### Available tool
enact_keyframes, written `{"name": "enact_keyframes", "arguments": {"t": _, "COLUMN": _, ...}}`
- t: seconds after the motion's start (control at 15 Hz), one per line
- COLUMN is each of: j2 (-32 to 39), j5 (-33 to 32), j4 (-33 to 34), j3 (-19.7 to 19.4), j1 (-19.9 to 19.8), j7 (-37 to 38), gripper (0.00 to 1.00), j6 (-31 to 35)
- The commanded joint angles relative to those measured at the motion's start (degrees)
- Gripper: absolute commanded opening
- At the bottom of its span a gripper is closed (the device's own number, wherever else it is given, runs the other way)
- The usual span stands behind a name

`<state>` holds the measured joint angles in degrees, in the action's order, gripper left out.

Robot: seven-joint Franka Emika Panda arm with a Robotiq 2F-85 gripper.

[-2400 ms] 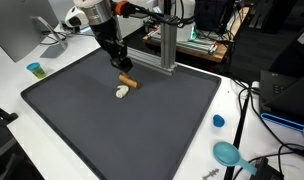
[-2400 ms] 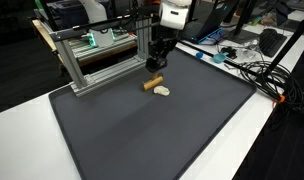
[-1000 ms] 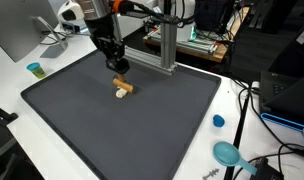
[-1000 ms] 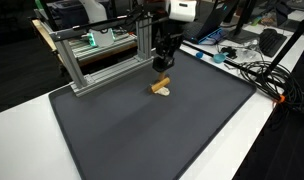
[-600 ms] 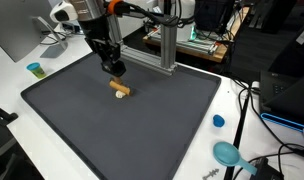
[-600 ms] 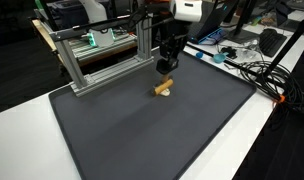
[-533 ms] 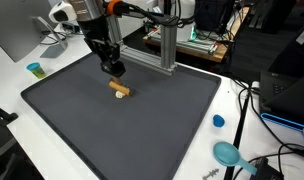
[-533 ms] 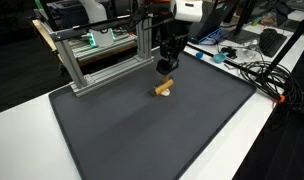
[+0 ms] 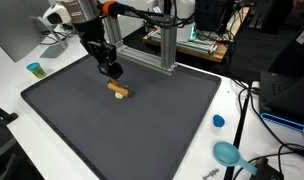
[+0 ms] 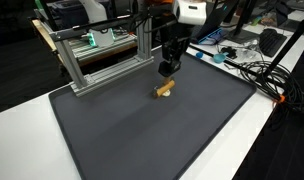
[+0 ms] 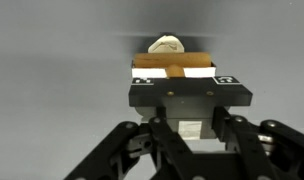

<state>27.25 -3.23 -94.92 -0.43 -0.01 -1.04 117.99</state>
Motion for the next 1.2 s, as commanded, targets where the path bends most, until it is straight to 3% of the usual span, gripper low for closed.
{"name": "enact_keyframes", "arguments": {"t": 0.0, "j2": 3.2, "j5": 1.7, "j4": 3.3, "j3": 0.6, "j1": -1.1, "j7": -2.2, "gripper": 0.21, "j6": 0.8}}
{"name": "enact_keyframes", "arguments": {"t": 0.73, "j2": 5.1, "j5": 2.0, "j4": 6.3, "j3": 0.3, "j1": -1.1, "j7": -1.3, "gripper": 0.21, "j6": 2.3}}
{"name": "enact_keyframes", "arguments": {"t": 1.13, "j2": -3.3, "j5": 1.2, "j4": 0.3, "j3": -0.2, "j1": 0.1, "j7": 2.3, "gripper": 0.21, "j6": 2.7}}
